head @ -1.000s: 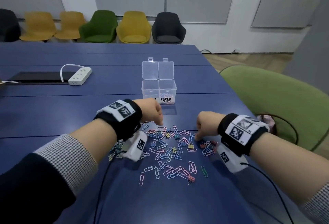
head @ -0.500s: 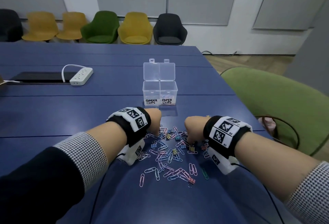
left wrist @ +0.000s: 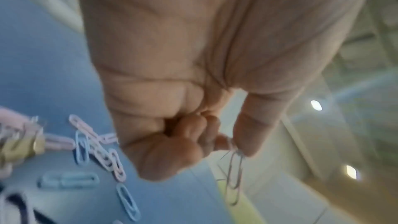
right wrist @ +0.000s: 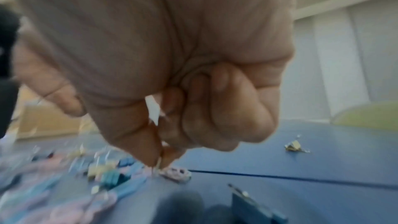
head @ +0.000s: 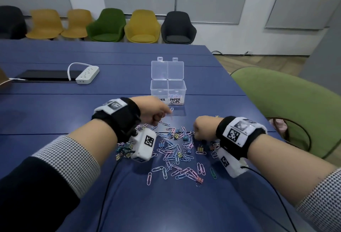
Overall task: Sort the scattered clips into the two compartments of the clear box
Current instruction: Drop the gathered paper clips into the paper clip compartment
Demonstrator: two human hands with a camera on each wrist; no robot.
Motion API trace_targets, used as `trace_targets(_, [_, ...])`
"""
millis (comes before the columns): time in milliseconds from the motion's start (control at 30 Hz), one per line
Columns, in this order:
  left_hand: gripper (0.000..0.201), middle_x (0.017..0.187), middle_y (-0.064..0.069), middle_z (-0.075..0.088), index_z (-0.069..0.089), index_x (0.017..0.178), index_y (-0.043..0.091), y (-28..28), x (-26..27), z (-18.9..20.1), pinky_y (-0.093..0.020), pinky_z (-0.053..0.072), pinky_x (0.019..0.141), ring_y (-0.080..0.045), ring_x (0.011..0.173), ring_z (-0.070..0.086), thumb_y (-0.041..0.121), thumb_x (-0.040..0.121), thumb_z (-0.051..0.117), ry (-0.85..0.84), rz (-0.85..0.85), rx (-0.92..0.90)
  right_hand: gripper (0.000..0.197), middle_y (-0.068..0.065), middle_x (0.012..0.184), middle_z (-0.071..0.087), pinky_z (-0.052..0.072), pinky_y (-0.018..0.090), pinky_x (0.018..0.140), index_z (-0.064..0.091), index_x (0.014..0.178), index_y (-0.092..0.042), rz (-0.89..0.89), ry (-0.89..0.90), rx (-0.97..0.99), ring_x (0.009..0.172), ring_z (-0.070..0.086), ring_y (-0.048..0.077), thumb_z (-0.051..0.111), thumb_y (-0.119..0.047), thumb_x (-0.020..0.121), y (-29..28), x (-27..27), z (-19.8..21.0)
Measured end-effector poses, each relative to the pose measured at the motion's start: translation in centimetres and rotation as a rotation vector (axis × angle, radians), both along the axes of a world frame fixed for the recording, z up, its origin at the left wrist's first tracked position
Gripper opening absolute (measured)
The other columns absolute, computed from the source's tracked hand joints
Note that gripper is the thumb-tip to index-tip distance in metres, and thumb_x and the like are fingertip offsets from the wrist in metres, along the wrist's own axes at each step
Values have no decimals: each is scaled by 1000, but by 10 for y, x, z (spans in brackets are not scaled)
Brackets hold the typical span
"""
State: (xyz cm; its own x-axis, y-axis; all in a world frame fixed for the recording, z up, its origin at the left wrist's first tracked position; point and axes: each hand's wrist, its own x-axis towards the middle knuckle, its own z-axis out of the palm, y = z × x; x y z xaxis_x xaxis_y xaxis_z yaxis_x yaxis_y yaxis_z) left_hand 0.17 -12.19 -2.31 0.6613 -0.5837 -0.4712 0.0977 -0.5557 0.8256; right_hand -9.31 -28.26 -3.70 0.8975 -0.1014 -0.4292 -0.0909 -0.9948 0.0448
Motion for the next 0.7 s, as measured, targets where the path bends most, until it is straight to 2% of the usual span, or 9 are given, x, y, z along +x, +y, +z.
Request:
trace_targets(67, [26,57,-1,40,43,68,12,3,1,1,-23,34,49,-13,51,32,10,93,43,244,106,-252,24,5,77,50,36,24,57,46,69,-18,-131,-90,273,67,46,22,44,-16,92,-12,0,1])
trace_targets(100, [22,60,-3,45,45,70,11,6,2,2,-22,39,49,-14,52,38,11,92,42,333,145,-341,27,2,69,46,34,24,51,42,66,-21,-246,-134,488,58,42,18,42,-15,92,-18,-2,2])
trace_targets(167, [16,68,-7,51,48,75,7,12,0,1,-22,48,49,-16,58,48,10,89,42,467,219,-494,29,-1,58,29,17,19,41,34,61,-22,-495,-196,951,44,23,12,38,-13,89,-32,-7,3])
trace_targets(233, [5,70,-9,55,49,81,5,16,-2,-3,-22,52,50,-17,60,53,8,83,46,534,259,-597,33,-1,57,22,10,17,40,30,59,-19,-667,-232,1324,41,17,9,37,-15,90,-44,-16,5])
trace_targets(367, [14,71,-6,58,52,90,3,20,-6,-17,-20,55,52,-14,57,58,6,77,54,623,251,-663,26,3,56,47,26,16,36,43,67,-13,-824,-231,1730,42,42,10,39,-9,93,-62,-35,9])
trace_targets(433, [14,72,-6,57,54,90,3,21,-7,-20,-21,55,53,-14,58,58,5,77,51,637,240,-663,23,2,58,49,29,17,37,50,73,-11,-799,-207,1700,43,43,10,39,-6,92,-68,-41,8])
trace_targets(500, [16,73,-8,56,56,88,2,21,-6,-22,-24,54,52,-17,57,58,6,77,44,678,252,-676,25,-2,54,38,20,18,38,55,76,-11,-745,-200,1509,41,29,8,37,-5,93,-74,-45,3])
trace_targets(567, [17,71,-7,53,55,82,4,20,-5,-21,-24,48,49,-17,55,53,14,78,43,707,236,-656,27,-5,51,33,16,18,40,60,76,-13,-597,-189,1160,42,22,9,40,-8,94,-77,-49,-1])
trace_targets(700, [24,54,5,31,44,66,16,11,-13,-22,-18,17,40,-8,42,27,25,88,51,471,109,-326,12,-12,56,50,32,14,48,64,74,-20,-106,-170,296,53,42,3,67,-28,82,-68,-58,-3])
